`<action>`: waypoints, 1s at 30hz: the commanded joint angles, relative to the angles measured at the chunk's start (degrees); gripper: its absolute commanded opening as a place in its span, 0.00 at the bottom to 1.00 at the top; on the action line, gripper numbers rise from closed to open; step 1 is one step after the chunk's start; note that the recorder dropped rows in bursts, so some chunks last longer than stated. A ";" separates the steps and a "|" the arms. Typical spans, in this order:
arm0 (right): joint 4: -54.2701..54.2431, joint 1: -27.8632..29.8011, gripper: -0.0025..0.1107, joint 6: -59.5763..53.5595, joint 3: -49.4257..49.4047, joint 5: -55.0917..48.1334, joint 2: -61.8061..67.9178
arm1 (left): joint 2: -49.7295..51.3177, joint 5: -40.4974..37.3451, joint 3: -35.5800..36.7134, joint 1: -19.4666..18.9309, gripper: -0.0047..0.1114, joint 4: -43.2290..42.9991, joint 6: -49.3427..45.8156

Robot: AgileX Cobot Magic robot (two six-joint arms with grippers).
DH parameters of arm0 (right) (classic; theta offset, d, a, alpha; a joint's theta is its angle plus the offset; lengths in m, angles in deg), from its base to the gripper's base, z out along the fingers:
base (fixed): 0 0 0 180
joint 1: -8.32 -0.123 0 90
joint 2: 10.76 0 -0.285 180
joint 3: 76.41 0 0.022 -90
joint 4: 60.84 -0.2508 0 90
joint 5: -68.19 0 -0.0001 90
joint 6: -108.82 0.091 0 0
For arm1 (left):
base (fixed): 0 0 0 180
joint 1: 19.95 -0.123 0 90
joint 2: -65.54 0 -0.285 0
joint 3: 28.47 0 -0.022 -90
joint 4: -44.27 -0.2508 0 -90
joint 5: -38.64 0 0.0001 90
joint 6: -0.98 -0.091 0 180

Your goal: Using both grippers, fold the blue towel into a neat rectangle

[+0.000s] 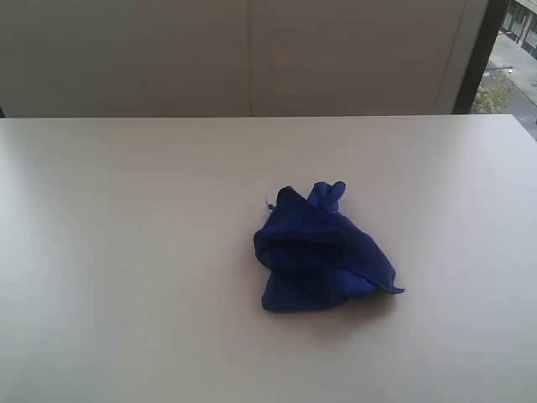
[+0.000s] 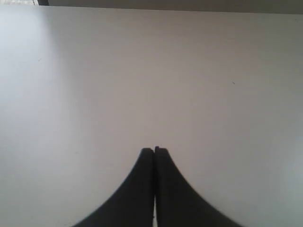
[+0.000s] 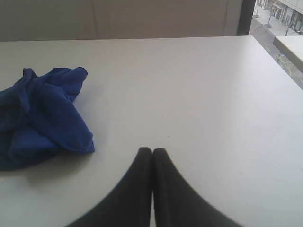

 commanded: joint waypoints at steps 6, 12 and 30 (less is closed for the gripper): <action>0.89 -0.07 0.02 -1.96 -0.28 0.16 -0.18 | -0.13 -0.37 0.00 0.31 0.04 0.16 0.15; 0.89 -0.07 0.02 -1.96 -0.28 0.16 -0.18 | -0.13 -0.37 0.00 0.31 0.04 0.16 0.15; 0.89 -0.07 0.02 -1.98 -0.28 10.78 -0.18 | -0.13 16.01 0.00 0.31 0.04 0.16 0.15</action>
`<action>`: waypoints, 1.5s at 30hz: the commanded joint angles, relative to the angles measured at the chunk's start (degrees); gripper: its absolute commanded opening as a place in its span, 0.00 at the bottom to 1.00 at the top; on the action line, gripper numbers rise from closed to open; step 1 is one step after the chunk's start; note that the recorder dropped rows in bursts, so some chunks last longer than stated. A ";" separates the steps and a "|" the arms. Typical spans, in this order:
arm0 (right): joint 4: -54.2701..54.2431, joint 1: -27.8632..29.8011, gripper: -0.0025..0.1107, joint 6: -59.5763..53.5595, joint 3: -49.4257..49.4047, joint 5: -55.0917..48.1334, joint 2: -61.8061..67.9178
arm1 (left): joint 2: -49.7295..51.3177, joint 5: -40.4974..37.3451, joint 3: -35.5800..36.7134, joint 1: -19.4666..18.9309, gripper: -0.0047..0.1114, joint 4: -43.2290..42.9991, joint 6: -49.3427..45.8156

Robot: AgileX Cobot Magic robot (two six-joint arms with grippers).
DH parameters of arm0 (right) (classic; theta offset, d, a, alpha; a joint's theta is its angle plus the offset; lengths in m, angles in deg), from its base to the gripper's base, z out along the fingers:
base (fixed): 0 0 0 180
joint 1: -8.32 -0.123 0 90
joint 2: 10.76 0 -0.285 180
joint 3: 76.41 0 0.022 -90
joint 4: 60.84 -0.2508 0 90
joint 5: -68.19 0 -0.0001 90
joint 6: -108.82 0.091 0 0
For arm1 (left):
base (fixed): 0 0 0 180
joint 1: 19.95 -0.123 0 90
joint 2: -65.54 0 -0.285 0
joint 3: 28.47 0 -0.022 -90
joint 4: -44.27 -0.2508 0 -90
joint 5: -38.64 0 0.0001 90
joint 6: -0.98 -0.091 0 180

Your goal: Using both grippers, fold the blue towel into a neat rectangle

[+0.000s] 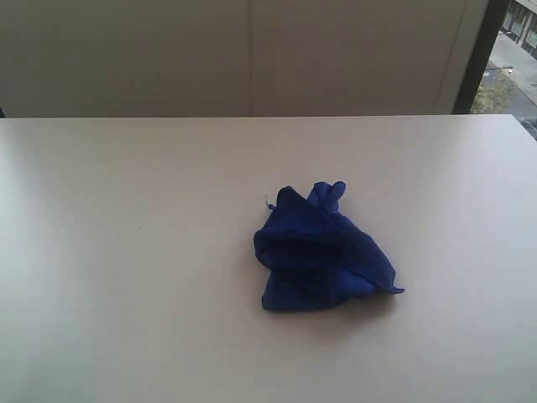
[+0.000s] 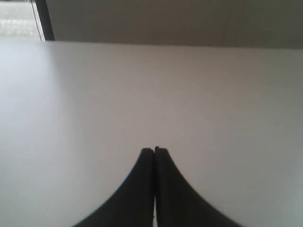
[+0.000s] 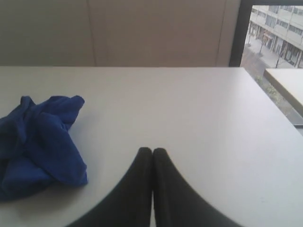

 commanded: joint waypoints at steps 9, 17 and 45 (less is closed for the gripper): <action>0.39 -0.07 0.02 -0.62 -0.28 5.66 -0.18 | -0.13 21.15 0.00 0.31 0.04 0.16 0.26; 0.39 -0.07 0.02 0.24 -0.28 9.08 -0.18 | -0.13 21.29 0.00 0.31 0.04 0.16 5.40; -2.40 -0.07 0.02 8.96 -0.28 17.31 -0.18 | 53.80 48.98 -28.48 0.31 0.04 -67.70 56.20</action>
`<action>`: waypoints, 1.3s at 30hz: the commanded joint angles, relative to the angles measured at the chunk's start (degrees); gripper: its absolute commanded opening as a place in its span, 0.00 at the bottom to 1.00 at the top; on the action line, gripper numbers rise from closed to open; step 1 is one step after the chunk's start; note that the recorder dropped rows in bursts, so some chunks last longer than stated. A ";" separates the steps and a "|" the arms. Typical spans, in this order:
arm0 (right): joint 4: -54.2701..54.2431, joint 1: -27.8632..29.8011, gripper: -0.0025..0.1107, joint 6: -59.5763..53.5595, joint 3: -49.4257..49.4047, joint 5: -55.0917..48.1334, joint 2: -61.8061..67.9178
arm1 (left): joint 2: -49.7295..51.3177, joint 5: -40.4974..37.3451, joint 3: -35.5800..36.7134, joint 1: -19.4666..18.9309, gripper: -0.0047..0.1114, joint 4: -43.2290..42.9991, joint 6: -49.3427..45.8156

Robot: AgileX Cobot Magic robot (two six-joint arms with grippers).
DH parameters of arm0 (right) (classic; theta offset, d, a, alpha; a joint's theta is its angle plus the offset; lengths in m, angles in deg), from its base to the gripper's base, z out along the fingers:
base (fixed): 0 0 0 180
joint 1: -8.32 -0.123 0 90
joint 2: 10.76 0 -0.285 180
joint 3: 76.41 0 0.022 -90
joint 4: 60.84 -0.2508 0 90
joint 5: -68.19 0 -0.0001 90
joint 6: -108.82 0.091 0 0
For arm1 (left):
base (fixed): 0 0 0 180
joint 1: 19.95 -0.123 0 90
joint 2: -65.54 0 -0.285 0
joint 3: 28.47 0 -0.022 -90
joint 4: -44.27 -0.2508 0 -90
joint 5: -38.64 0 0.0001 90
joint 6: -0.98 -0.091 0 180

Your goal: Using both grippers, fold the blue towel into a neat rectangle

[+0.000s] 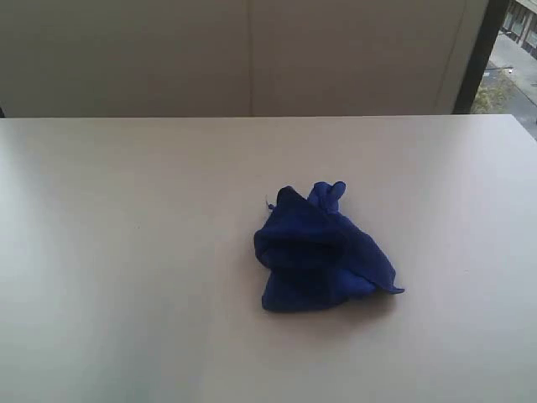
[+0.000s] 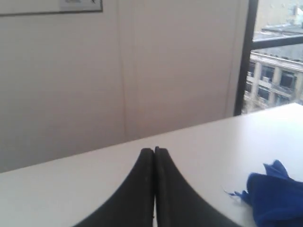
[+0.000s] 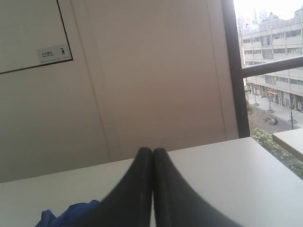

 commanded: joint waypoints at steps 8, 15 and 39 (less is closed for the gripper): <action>-0.02 -0.07 0.02 0.68 -0.28 -4.15 -0.18 | 28.47 5.76 -17.58 4.86 0.04 -26.10 15.03; -0.02 -0.07 0.02 0.68 -0.28 -4.64 -0.18 | 35.39 -6.69 -24.49 15.75 0.04 -31.28 14.66; -0.04 -0.07 0.02 5.33 5.34 -7.36 10.69 | 62.47 -14.60 -56.69 26.33 0.04 -40.54 4.57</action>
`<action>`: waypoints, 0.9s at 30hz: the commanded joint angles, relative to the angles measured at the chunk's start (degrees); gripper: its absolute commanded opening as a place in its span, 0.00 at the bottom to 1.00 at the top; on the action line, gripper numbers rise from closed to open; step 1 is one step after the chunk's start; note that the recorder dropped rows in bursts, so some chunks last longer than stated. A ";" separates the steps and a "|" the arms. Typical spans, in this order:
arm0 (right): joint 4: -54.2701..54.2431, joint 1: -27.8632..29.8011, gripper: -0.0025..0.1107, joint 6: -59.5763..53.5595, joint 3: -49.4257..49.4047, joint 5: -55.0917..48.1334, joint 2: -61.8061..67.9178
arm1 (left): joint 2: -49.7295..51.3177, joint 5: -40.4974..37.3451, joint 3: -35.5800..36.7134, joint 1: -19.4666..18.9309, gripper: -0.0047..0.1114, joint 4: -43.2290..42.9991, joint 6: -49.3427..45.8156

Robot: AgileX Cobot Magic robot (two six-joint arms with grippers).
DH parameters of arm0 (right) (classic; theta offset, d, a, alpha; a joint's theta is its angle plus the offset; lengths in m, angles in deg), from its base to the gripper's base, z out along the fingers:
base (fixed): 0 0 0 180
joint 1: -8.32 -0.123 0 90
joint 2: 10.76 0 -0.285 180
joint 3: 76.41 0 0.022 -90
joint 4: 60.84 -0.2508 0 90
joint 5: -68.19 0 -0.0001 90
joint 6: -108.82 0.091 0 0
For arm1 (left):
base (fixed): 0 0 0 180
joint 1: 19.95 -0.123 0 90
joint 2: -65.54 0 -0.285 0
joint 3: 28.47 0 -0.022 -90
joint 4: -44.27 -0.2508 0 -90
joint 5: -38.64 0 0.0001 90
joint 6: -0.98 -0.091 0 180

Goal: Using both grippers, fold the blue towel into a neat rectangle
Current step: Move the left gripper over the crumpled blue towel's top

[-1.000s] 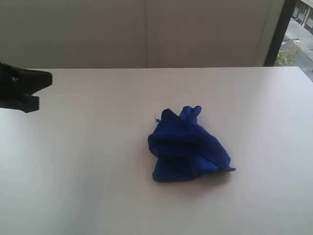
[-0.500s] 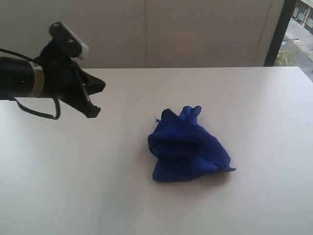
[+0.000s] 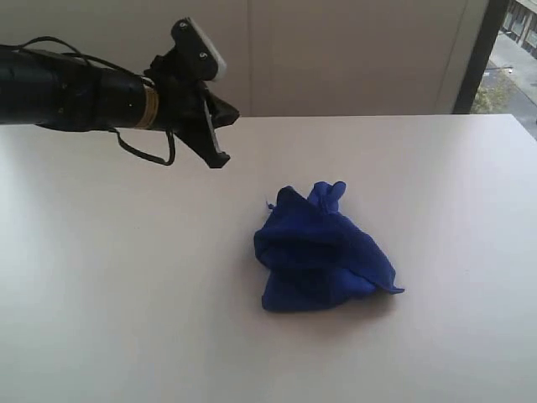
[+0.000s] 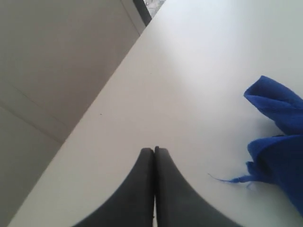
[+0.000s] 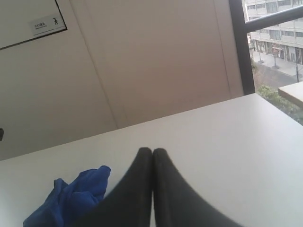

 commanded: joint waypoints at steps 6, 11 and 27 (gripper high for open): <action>-0.79 -0.07 0.02 -4.14 19.19 -12.34 33.93 | 0.87 -3.90 -1.30 1.78 0.04 -0.81 -5.03; -13.24 -1.21 0.02 -23.42 32.47 -26.69 49.67 | 0.87 -2.67 -1.30 1.78 0.04 -0.81 -3.81; -26.54 -1.36 0.02 -43.19 46.44 -48.94 65.11 | 0.42 -2.72 -1.08 1.88 0.04 -0.81 -0.44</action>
